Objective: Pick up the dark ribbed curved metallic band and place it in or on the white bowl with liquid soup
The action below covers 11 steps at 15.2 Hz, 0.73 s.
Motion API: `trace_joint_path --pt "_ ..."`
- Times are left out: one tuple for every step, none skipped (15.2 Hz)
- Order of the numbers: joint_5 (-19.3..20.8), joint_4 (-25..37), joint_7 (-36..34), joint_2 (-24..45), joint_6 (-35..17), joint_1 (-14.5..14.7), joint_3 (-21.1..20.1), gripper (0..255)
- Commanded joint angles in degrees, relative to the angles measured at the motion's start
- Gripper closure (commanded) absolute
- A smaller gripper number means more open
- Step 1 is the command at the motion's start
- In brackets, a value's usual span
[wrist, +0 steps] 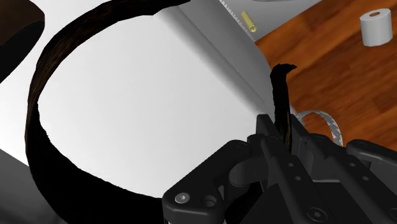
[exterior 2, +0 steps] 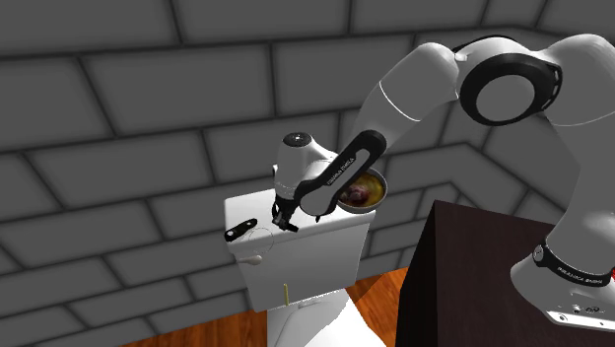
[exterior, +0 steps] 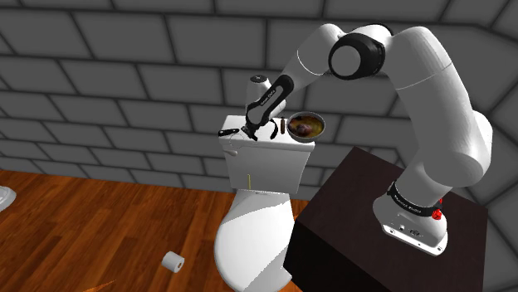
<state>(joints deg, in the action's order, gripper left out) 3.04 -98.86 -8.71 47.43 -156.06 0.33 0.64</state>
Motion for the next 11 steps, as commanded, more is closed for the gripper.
trace_joint_path --pt "-0.01 -0.79 0.04 -1.55 0.76 -0.01 -0.04 255" --pt "-0.02 -1.05 0.07 -2.22 1.16 -0.02 -0.05 255" --pt "-0.03 -1.3 0.09 -2.87 1.57 -0.03 -0.07 255" --pt "-0.04 -1.56 0.11 -3.54 1.97 -0.04 -0.08 255" --pt "-0.05 -1.76 0.14 -4.17 2.41 -0.05 -0.1 255" --pt "-0.06 -1.97 0.16 -4.81 2.84 -0.06 -0.12 255" --pt "-0.08 -2.17 0.19 -5.44 3.28 -0.07 -0.13 255" --pt "-0.09 -2.35 0.21 -6.07 3.72 -0.08 -0.15 255" --pt "-0.1 -2.52 0.24 -6.69 4.17 -0.09 -0.17 255" --pt "-0.11 -2.68 0.26 -7.3 4.63 -0.1 -0.18 255" --pt "-0.13 -2.85 0.29 -7.92 5.08 -0.11 -0.2 255"
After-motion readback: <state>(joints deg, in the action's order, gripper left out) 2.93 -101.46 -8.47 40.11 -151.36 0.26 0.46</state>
